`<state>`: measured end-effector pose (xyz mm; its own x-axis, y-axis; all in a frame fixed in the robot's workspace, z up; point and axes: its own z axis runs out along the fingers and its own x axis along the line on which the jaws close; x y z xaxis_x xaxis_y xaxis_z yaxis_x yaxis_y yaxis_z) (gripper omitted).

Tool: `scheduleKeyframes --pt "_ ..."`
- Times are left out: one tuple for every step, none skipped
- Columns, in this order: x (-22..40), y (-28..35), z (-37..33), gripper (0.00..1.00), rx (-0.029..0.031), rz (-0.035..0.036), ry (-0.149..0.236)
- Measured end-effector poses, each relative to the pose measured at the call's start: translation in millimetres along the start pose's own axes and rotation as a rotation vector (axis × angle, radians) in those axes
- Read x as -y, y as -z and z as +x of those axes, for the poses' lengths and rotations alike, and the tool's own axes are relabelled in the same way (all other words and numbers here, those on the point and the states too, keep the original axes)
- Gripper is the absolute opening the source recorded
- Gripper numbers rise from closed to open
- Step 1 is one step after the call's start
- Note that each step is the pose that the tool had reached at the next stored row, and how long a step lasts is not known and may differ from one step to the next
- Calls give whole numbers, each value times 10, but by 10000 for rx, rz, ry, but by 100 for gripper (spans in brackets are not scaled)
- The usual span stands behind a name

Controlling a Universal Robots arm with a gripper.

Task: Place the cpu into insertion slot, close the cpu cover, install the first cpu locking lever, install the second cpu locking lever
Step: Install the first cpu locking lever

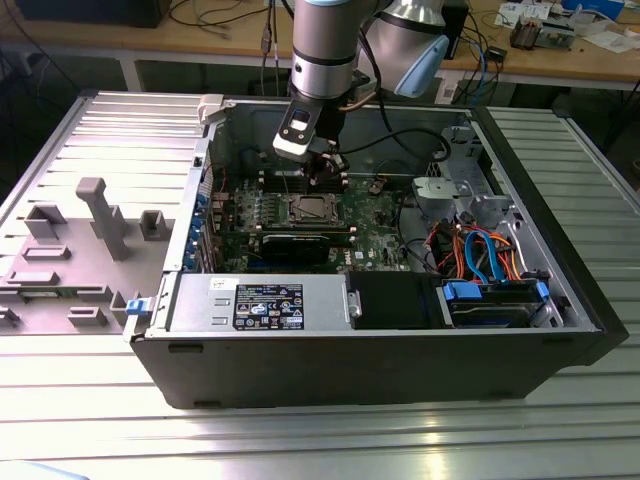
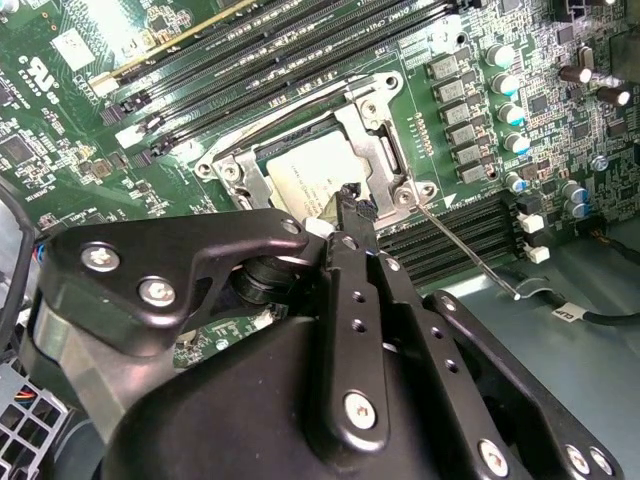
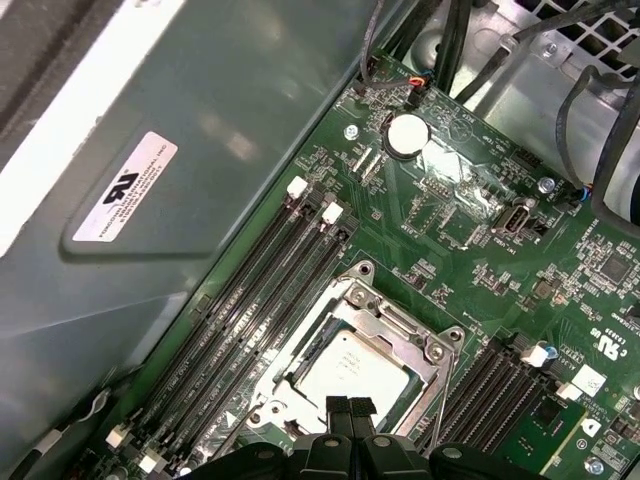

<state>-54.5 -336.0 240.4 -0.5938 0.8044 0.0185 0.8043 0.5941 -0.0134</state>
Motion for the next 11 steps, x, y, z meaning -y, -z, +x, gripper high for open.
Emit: scheduleKeyframes --pt "0 0 0 11 0 -1 8" --pt "0 0 0 11 0 -1 17" --pt "0 0 0 11 0 0 30" --pt "0 0 0 11 0 0 44" --pt "0 0 0 11 0 1 65" --pt "0 0 0 11 1 1 77" --pt "0 0 0 11 2 2 97" --pt "0 0 0 11 1 2 107" --pt "0 0 0 11 1 1 115" --pt "0 0 0 11 1 2 124" --pt "0 0 0 11 1 2 132"
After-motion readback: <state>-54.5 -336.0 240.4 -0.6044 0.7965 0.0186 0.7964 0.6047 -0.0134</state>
